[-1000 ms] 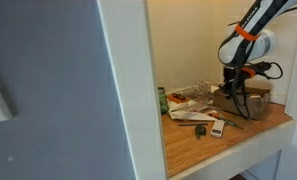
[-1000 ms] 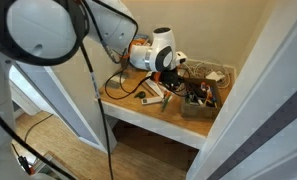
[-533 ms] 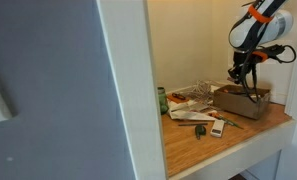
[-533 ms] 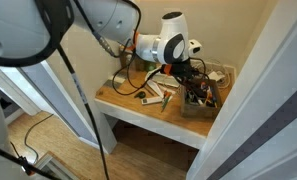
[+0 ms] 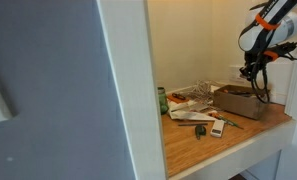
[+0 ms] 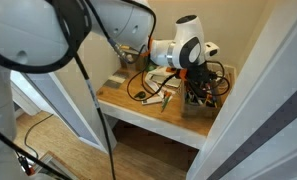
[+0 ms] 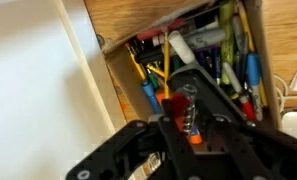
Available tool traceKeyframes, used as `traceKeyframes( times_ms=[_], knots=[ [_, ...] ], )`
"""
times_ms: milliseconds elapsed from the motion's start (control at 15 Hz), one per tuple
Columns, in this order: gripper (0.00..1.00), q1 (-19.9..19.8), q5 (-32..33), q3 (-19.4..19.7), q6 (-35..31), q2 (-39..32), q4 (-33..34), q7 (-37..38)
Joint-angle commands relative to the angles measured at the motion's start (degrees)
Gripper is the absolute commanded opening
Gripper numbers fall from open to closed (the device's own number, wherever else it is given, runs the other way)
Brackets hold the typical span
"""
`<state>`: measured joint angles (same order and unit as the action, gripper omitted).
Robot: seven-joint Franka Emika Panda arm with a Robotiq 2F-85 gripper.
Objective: Push the cardboard box and a little to the right, pick up the red object from the table and put it in the cardboard box, pull the cardboard box a little to the left
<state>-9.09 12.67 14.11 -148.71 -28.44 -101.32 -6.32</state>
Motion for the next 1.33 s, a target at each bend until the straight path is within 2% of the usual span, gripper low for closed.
traceKeyframes(
  times_ms=[0,667,1133,1200,1267],
  knots=[
    [0.07,-0.58,1.68,0.90,-0.30,-5.77,5.83,2.14],
    [0.07,-0.30,1.94,3.30,-0.10,-16.54,16.27,5.88],
    [0.07,0.19,3.98,4.72,2.25,-20.13,19.37,6.61],
    [0.08,0.06,3.88,4.42,2.40,-20.18,19.43,6.29],
    [0.17,-0.11,3.67,3.97,2.54,-20.11,19.35,5.76]
  ],
)
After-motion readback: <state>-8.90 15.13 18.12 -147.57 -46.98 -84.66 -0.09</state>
